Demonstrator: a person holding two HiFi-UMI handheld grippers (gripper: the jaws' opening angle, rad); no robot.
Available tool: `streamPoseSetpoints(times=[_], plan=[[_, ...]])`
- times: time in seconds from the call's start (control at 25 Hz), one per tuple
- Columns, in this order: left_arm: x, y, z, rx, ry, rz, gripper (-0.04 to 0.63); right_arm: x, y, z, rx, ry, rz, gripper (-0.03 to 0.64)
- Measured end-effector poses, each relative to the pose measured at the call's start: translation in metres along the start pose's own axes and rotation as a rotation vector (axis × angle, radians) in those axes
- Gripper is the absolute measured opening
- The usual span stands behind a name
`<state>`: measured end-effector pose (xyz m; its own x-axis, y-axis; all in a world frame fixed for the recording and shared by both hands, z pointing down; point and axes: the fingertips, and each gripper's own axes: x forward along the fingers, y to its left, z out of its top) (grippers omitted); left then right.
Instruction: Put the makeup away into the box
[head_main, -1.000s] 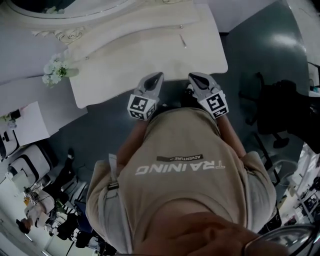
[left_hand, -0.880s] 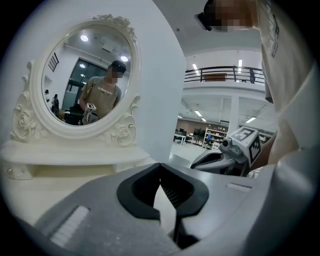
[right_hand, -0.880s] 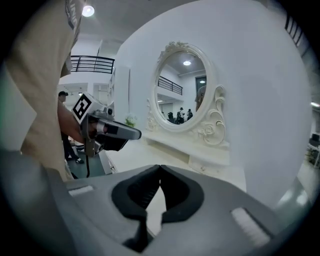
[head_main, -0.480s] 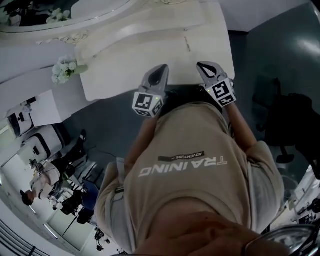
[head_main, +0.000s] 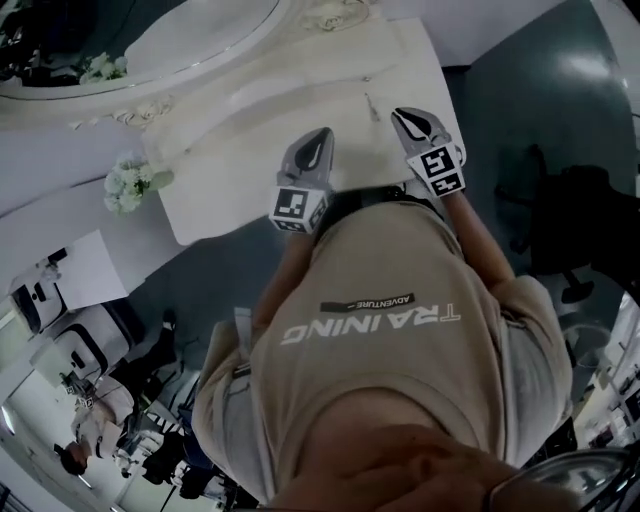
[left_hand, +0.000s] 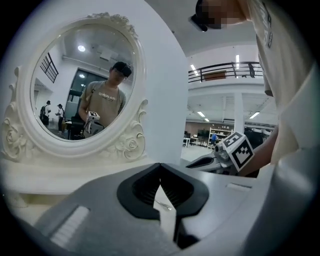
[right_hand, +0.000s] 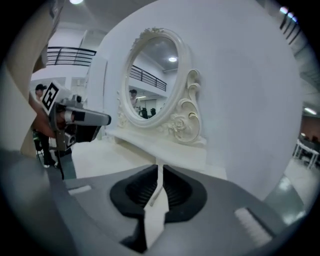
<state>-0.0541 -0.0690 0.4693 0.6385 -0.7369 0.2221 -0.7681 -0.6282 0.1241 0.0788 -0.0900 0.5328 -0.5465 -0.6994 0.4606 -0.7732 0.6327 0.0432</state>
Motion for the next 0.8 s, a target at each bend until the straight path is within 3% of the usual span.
streamPoseSetpoints(times=[0.24, 0.4, 0.6, 0.8], plan=[[-0.002, 0.044, -0.007, -0.043, 0.005, -0.096, 0.008, 0.046, -0.013, -0.019, 0.178, 0.077, -0.102, 0.101], [-0.014, 0.072, -0.024, -0.031, 0.022, -0.128, 0.006, 0.088, -0.028, -0.034, 0.26, 0.036, -0.209, 0.118], [-0.03, 0.089, -0.033, -0.051, 0.064, -0.092, 0.006, 0.131, -0.026, -0.051, 0.256, 0.114, -0.208, 0.12], [-0.025, 0.092, -0.031, -0.092, 0.049, -0.037, 0.008, 0.158, -0.039, -0.063, 0.301, 0.147, -0.225, 0.124]])
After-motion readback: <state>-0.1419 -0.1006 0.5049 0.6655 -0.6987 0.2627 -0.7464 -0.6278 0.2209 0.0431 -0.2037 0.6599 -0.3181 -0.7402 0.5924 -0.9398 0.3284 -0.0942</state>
